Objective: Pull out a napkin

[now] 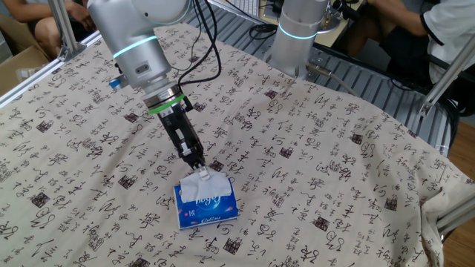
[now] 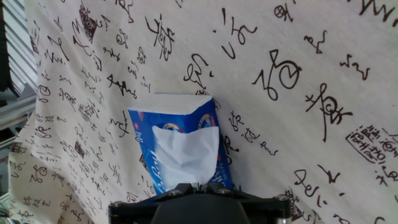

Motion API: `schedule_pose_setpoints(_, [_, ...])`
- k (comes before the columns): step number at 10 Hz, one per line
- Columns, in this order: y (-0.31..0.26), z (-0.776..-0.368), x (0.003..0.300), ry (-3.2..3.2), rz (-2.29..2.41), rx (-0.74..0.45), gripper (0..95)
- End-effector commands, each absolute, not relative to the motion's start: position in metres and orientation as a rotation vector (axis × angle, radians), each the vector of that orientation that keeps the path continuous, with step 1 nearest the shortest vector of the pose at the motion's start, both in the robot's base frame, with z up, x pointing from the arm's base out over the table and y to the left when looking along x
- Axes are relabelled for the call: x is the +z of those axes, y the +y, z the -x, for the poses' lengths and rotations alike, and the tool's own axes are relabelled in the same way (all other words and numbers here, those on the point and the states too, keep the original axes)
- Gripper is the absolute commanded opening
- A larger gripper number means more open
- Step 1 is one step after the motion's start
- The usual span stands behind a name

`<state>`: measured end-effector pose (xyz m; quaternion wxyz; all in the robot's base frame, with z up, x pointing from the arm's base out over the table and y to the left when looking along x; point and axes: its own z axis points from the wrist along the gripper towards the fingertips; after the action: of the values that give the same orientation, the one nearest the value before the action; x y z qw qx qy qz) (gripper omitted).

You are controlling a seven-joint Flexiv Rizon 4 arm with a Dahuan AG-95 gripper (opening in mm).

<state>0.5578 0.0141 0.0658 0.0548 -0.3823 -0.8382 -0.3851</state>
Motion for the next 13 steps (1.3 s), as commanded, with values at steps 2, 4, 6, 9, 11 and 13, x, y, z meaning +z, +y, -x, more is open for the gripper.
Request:
schedule_pose_setpoints(2, [0.009,-0.553,0.079,-2.551,1.170,-1.126,0.0])
schedule_pose_setpoints(4, [0.006,-0.550,0.087,-2.550,1.175,-1.113,0.0])
schedule_pose_setpoints(6, [0.001,-0.547,0.098,-2.548,1.176,-1.088,0.0])
schedule_pose_setpoints(9, [-0.009,-0.540,0.121,-2.550,1.167,-1.040,0.0])
schedule_pose_setpoints(11, [-0.018,-0.534,0.137,-2.553,1.161,-1.011,0.0])
schedule_pose_setpoints(13, [-0.022,-0.531,0.150,-2.554,1.157,-0.975,0.0])
